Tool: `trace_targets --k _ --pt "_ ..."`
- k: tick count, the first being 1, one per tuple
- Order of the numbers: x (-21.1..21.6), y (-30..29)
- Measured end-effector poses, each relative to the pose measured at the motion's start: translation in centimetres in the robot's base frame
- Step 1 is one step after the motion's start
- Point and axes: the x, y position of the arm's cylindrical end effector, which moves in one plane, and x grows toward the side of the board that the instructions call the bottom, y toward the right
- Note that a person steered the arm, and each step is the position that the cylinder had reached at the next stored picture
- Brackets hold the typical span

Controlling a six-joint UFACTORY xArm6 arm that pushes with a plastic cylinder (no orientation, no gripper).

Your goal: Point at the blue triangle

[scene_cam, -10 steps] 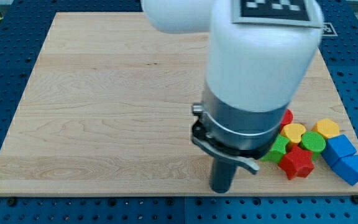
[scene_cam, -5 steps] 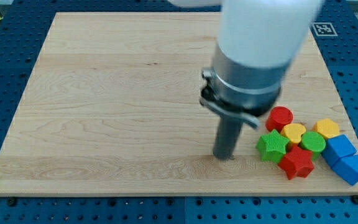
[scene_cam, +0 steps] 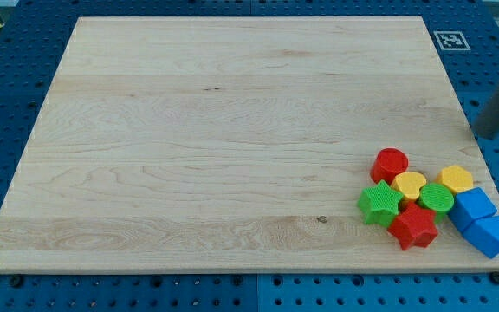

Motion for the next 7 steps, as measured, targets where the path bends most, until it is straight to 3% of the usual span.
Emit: trace_targets --k 3,7 --pt "14.4 -0.5" --pt "15.1 -3.8"
